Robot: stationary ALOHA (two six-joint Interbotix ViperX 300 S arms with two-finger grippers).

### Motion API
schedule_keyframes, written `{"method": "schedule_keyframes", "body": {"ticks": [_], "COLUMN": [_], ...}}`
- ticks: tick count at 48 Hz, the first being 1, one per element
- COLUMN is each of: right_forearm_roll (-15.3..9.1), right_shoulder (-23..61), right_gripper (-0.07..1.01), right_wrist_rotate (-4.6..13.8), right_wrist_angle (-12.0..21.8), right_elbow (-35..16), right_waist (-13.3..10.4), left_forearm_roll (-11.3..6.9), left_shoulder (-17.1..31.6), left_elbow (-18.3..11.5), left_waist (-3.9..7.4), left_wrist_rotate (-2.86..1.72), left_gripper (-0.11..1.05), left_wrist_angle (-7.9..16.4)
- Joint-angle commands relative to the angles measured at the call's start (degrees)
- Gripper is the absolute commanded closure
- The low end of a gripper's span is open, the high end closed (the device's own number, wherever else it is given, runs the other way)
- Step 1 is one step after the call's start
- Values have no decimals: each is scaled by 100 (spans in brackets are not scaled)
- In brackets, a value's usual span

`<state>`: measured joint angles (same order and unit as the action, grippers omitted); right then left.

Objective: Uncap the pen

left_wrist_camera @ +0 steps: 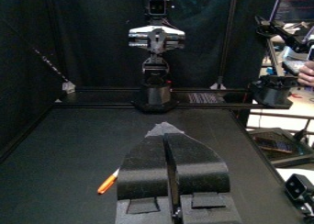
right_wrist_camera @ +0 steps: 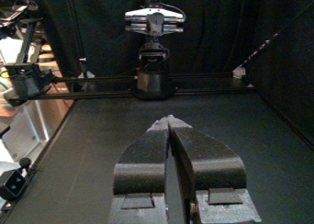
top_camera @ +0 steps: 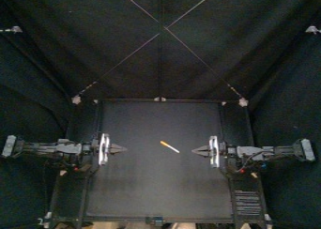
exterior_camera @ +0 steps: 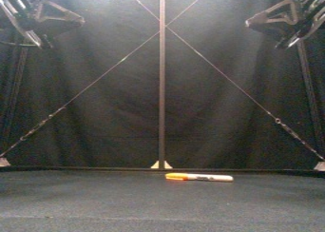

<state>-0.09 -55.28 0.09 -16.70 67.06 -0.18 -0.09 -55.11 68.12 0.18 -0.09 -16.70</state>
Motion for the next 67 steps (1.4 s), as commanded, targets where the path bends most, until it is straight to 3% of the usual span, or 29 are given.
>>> {"method": "schedule_keyframes", "body": {"ticks": [1,6,10,19,26,31,35,45,55,67], "right_forearm_roll": [114,510,800,1222,1433,1485,1441,1362,1151,1090], "right_shoulder": [149,439,782,1811,2628,3146,3524,4122,4667,5396], "right_gripper": [92,91,91,91,85,73,56,24,22,21], "right_wrist_rotate": [70,211,220,220,220,229,220,211,211,211], "right_wrist_angle": [-26,-9,35,149,360,554,721,861,1020,1195], "right_elbow": [-97,-193,-264,-439,-633,-809,-967,-1213,-1354,-1652], "right_waist": [-44,-132,-246,-439,-563,-686,-809,-1055,-1143,-1257], "left_forearm_roll": [-88,-105,-97,-97,-88,-88,-88,-53,-53,44], "left_shoulder": [105,308,580,1345,1819,1995,2101,2347,2619,2892], "left_elbow": [-88,-158,-220,-404,-422,-404,-413,-431,-492,-580], "left_waist": [0,26,79,396,545,571,589,589,606,606], "left_wrist_rotate": [0,9,26,35,35,35,44,44,44,44], "left_gripper": [101,98,96,94,94,94,94,87,74,60], "left_wrist_angle": [-70,-70,-70,-97,-105,-105,-105,-105,-105,-105]}}
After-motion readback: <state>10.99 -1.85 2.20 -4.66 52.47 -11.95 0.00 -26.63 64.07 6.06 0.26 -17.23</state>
